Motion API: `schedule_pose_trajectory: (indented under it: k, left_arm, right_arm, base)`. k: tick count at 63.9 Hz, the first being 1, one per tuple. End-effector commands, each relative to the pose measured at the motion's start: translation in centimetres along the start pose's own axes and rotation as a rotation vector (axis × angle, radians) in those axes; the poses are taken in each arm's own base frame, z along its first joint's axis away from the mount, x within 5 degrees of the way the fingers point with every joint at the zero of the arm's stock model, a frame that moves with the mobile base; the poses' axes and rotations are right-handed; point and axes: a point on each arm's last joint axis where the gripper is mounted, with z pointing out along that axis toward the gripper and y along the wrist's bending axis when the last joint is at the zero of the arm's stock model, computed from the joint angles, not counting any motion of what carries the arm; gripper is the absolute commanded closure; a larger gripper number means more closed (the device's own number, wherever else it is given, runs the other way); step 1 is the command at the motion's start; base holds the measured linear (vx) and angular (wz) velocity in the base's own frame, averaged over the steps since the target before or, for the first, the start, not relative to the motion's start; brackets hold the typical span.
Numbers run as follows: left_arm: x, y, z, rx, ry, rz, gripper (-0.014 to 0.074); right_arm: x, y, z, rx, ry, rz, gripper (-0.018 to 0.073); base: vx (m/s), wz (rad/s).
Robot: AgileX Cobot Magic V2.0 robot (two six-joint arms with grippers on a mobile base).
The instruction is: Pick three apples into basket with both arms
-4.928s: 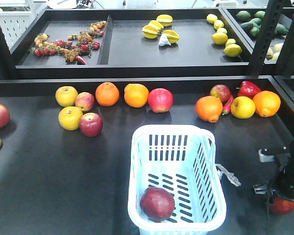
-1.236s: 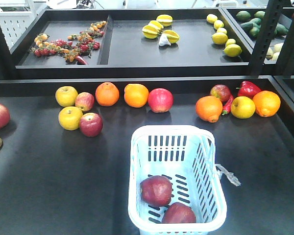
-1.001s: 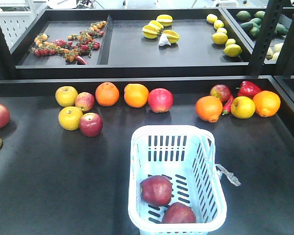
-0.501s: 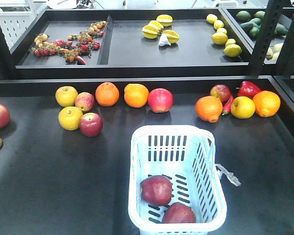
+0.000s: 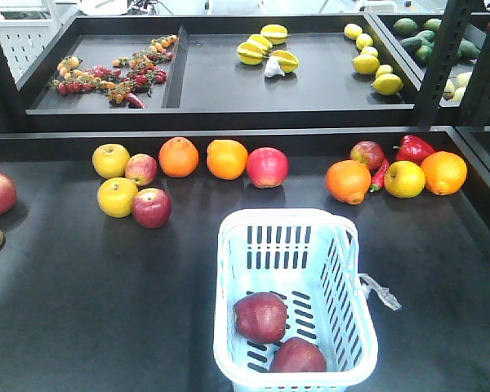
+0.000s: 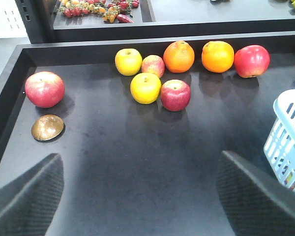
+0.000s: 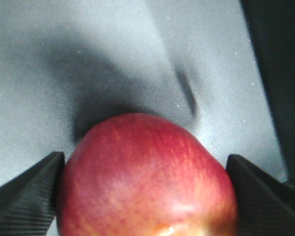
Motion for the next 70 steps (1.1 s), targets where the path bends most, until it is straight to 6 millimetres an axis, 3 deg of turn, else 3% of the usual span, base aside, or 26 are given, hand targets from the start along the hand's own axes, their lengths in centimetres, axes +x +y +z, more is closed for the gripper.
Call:
schedule_pose_trajectory:
  k: [1, 12, 20, 27, 49, 70]
  left_arm:
    - [-1.1, -0.1, -0.3, 0.013, -0.071, -0.007, 0.0004]
    - [-1.1, -0.1, -0.3, 0.013, -0.071, -0.007, 0.0004]
    - [-1.1, -0.1, -0.3, 0.013, -0.071, -0.007, 0.0004]
    - [-1.1, -0.1, -0.3, 0.013, -0.071, -0.007, 0.0004]
    - [-1.1, -0.1, -0.3, 0.013, -0.071, -0.007, 0.0004]
    - [-1.1, -0.1, -0.3, 0.013, -0.071, -0.007, 0.0004]
  right_arm:
    - [-0.2, -0.3, -1.2, -0.003, -0.038, 0.029, 0.0327]
    - [-0.5, -0.5, -4.0, -0.03, -0.148, 0.09, 0.0319]
    - [-0.6, -0.4, -7.4, -0.069, -0.276, 0.135, 0.0316]
    - [-0.2, 0.9, -10.6, -0.099, -0.383, 0.101, 0.0314]
    - [4.3, 9.1, -19.2, -0.22, -0.659, -0.278, 0.0314]
    - [10.2, 16.1, -22.5, -0.384, -0.774, -0.638, 0.0314]
  base:
    - [0.0, 0.0]
    - [0.0, 0.0]
    - [0.0, 0.0]
    - [0.0, 0.0]
    - [0.0, 0.0]
    - [0.0, 0.0]
